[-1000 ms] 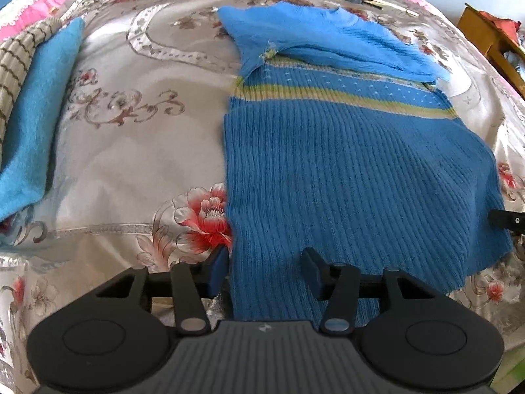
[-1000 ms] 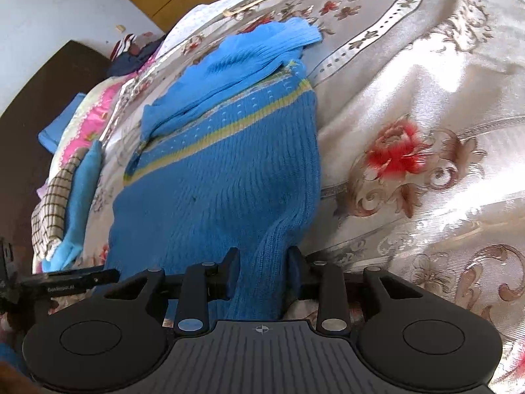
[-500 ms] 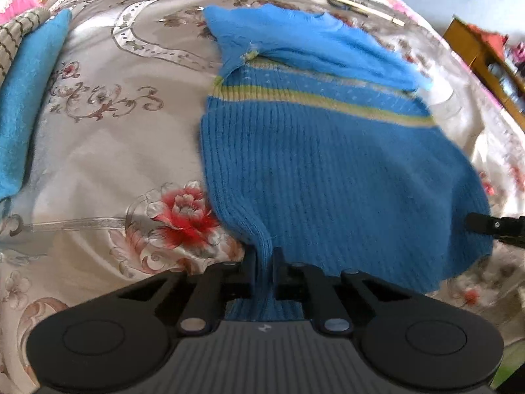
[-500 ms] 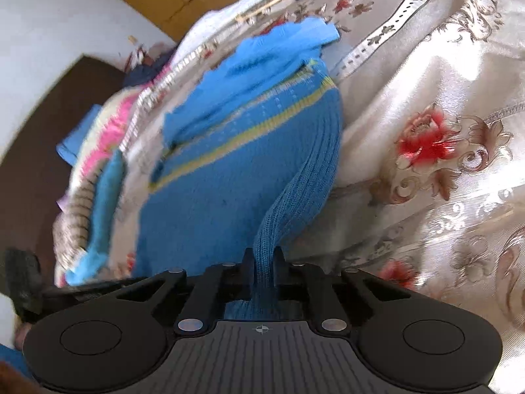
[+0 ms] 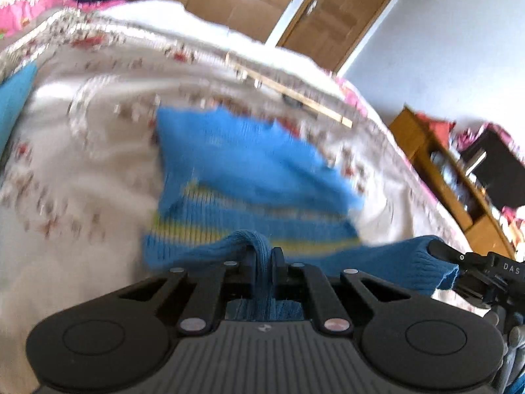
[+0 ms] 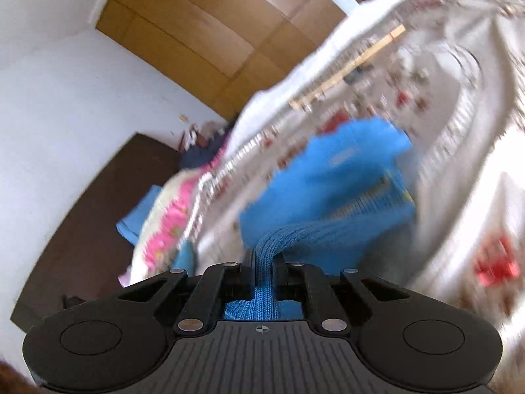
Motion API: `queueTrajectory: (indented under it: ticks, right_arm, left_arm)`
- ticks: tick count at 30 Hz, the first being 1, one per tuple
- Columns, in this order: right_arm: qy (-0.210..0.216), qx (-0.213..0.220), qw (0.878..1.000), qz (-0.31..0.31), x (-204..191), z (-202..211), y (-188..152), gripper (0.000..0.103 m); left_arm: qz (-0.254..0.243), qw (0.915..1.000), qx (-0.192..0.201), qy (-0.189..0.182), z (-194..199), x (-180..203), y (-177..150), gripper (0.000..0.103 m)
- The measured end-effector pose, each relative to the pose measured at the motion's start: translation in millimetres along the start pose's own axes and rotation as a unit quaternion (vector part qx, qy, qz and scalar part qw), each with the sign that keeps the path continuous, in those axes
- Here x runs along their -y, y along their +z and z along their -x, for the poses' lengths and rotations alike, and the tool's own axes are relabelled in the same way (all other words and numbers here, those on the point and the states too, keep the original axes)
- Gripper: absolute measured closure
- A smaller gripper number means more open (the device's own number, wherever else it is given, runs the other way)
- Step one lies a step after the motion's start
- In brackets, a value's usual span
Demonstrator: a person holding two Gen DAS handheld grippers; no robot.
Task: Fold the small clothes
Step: 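Lift the hem with both grippers and fold it over toward the collar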
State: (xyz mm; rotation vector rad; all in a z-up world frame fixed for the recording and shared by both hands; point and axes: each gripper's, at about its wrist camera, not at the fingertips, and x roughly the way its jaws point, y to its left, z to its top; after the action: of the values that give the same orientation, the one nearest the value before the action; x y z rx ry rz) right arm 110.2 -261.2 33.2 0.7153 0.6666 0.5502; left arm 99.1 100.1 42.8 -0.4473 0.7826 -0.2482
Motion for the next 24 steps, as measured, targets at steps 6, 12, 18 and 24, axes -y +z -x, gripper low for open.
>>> queueTrajectory:
  ticks: [6, 12, 18, 24]
  right_arm:
    - [-0.011, 0.059, 0.998, -0.023, 7, -48, 45, 0.094]
    - [-0.073, 0.08, 0.994, -0.028, 27, -95, 87, 0.094]
    - [-0.143, 0.092, 0.984, -0.045, 64, -146, 109, 0.094]
    - [-0.155, 0.044, 0.982, -0.094, 97, -188, 109, 0.089]
  left_arm:
    - [0.02, 0.9976, 0.065, -0.012, -27, -12, 51, 0.084]
    - [0.022, 0.9945, 0.096, 0.037, -67, -40, 92, 0.084]
    - [0.034, 0.9893, 0.103, 0.097, -118, -73, 111, 0.084]
    - [0.086, 0.9895, 0.069, 0.094, -151, -101, 107, 0.081]
